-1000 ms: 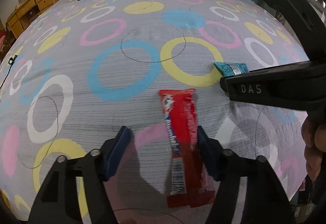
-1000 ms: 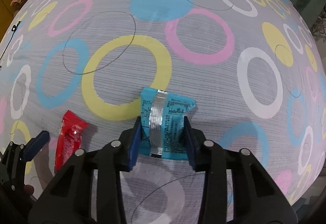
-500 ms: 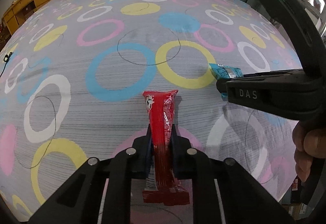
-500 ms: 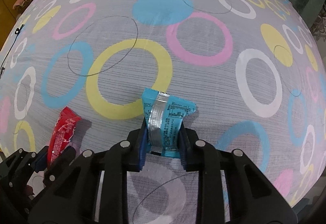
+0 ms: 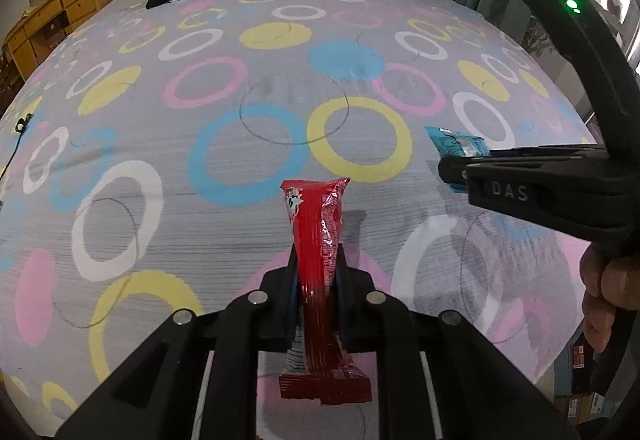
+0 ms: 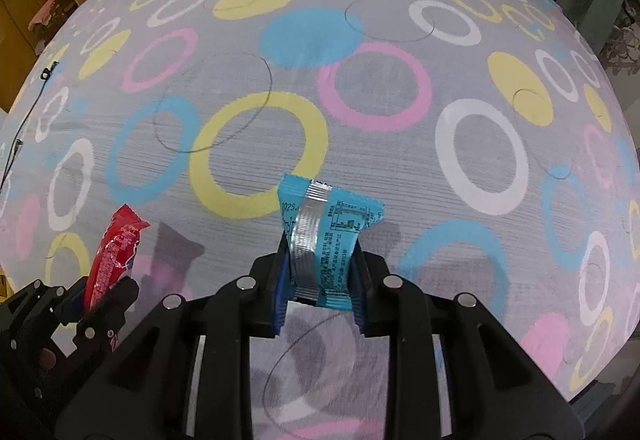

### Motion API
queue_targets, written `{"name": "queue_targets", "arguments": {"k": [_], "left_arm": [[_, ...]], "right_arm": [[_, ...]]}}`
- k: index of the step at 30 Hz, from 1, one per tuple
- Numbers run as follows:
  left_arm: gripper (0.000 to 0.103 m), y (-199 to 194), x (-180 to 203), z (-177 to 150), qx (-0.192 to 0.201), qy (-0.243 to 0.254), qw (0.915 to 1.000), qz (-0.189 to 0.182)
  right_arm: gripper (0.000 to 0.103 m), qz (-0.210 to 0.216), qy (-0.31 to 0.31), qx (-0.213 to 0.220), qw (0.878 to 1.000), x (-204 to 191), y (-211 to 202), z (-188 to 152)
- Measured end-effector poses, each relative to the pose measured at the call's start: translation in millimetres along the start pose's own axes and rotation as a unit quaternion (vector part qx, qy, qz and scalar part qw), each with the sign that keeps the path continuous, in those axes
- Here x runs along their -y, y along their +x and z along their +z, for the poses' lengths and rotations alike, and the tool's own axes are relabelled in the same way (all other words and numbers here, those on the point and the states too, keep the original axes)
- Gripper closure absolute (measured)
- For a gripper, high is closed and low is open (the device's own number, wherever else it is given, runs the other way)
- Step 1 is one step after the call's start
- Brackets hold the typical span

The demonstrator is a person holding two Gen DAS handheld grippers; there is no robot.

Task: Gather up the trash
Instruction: 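Lift the candy stick and blue wrapper with both tools and carry them over the trash bag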

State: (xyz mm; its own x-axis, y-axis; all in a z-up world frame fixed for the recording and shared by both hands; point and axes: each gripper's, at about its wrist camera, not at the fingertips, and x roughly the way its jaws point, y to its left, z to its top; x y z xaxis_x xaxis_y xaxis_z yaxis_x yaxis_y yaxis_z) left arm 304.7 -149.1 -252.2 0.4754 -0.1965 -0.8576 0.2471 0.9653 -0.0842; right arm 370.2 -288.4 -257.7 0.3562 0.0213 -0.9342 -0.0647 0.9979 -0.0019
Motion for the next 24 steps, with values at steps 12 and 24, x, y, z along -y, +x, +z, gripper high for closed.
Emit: {"name": "queue_targets", "arguments": {"k": [12, 24], "left_arm": [[0.088, -69, -15, -8, 0.031, 0.009, 0.9995, 0.005], [0.088, -149, -31, -35, 0.062, 0.039, 0.9970, 0.023]], "right_arm": [[0.078, 0.018, 0.004, 0.068, 0.998, -19, -92, -17], [0.078, 0.028, -0.013, 0.129, 0.991, -56, -181, -55]]}}
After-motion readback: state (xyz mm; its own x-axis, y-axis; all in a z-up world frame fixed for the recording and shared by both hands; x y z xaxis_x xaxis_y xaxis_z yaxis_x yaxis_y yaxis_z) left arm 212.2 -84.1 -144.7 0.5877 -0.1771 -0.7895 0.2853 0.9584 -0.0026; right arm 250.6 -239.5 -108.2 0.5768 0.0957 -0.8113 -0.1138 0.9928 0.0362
